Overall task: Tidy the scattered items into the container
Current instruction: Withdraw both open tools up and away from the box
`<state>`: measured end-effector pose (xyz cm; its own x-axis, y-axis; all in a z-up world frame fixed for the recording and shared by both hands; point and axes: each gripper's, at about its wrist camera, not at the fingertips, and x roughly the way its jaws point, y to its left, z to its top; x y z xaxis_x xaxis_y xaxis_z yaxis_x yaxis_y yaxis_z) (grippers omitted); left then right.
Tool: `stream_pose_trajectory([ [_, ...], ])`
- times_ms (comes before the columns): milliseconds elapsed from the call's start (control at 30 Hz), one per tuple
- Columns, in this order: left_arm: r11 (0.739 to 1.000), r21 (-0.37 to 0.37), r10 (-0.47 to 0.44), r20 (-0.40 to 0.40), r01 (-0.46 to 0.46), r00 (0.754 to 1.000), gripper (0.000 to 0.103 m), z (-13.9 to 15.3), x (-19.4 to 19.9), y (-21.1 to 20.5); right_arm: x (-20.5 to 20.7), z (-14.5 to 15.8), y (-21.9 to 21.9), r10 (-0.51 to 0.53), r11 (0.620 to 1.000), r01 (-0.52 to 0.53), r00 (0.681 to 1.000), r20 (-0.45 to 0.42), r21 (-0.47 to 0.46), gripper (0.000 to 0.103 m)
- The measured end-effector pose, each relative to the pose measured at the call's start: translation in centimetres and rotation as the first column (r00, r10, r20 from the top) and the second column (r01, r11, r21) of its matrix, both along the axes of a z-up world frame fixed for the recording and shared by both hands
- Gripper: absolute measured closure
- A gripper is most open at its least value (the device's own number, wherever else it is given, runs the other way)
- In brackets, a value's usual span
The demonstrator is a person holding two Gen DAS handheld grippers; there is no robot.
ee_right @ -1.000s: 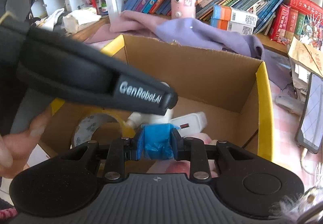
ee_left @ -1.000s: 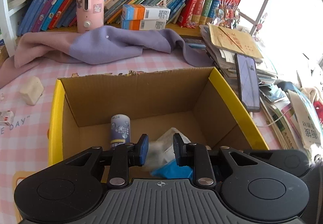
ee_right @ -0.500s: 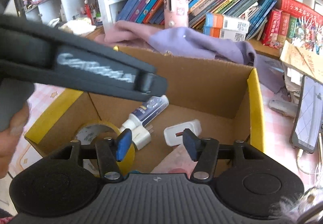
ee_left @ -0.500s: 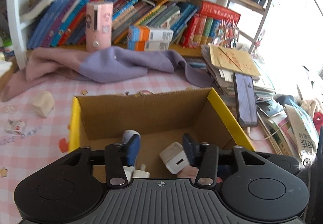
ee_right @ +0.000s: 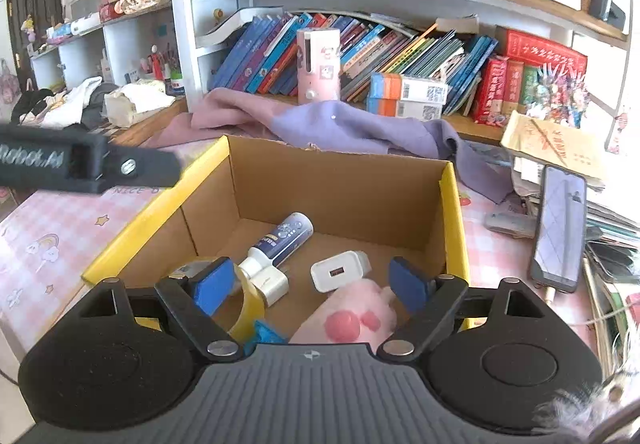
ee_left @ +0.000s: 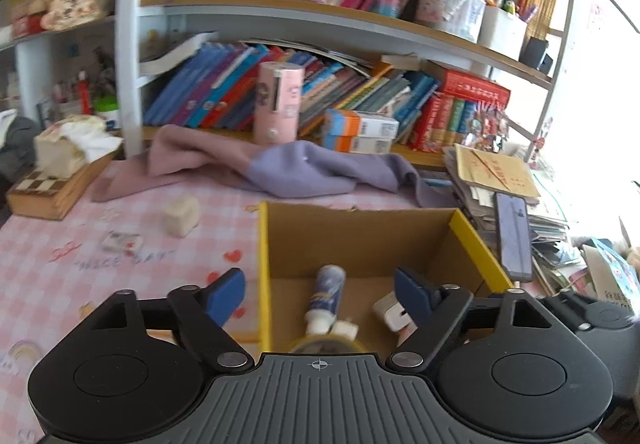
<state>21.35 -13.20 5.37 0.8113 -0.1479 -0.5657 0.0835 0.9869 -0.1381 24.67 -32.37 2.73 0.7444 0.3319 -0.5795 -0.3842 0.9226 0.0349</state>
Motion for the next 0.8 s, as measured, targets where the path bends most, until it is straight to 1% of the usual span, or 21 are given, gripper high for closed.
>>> stream_pose_trajectory([
  [33, 1.000, -0.001, 0.005, 0.004, -0.005, 1.000, 0.014, -0.1, -0.6, 0.3, -0.5, 0.1, 0.0, -0.012, 1.000, 0.012, 1.000, 0.009, 0.001, 0.016],
  [100, 1.000, -0.012, 0.012, 0.009, -0.012, 1.000, 0.013, -0.2, -1.8, 0.9, -1.3, 0.1, -0.1, -0.038, 0.999, 0.038, 0.999, 0.014, 0.014, 0.013],
  [167, 1.000, -0.021, 0.010, 0.016, -0.010, 1.000, 0.013, -0.4, -3.0, 1.3, -2.1, 0.2, -0.4, -0.074, 0.996, 0.075, 0.997, -0.008, 0.049, 0.011],
  [233, 1.000, -0.013, -0.007, 0.024, 0.008, 1.000, 0.013, -0.6, -4.0, 1.6, -3.1, 0.3, -0.4, -0.105, 0.992, 0.106, 0.994, -0.013, 0.067, 0.010],
  [400, 0.998, 0.053, -0.048, 0.047, 0.046, 0.998, 0.012, -0.8, -5.6, 2.5, -6.0, 1.1, 1.1, -0.157, 0.988, 0.157, 0.985, 0.069, 0.012, 0.005],
  [467, 0.997, 0.044, -0.062, 0.069, 0.059, 0.996, 0.008, -0.8, -6.4, 3.3, -7.0, 1.2, 1.8, -0.180, 0.983, 0.183, 0.979, 0.090, -0.026, 0.004],
  [533, 0.997, 0.029, -0.070, 0.081, 0.068, 0.994, 0.007, -0.9, -7.2, 4.2, -7.8, 1.1, 2.3, -0.211, 0.975, 0.216, 0.974, 0.078, -0.056, 0.004],
  [667, 0.995, -0.010, -0.094, 0.070, 0.095, 0.993, 0.007, -1.4, -8.7, 6.2, -10.1, 1.3, 3.4, -0.268, 0.959, 0.274, 0.960, 0.082, -0.069, 0.004],
  [800, 0.995, -0.022, -0.091, 0.054, 0.093, 0.994, 0.007, -2.2, -10.7, 8.6, -12.9, 1.3, 5.0, -0.324, 0.941, 0.330, 0.943, 0.080, -0.081, 0.005],
])
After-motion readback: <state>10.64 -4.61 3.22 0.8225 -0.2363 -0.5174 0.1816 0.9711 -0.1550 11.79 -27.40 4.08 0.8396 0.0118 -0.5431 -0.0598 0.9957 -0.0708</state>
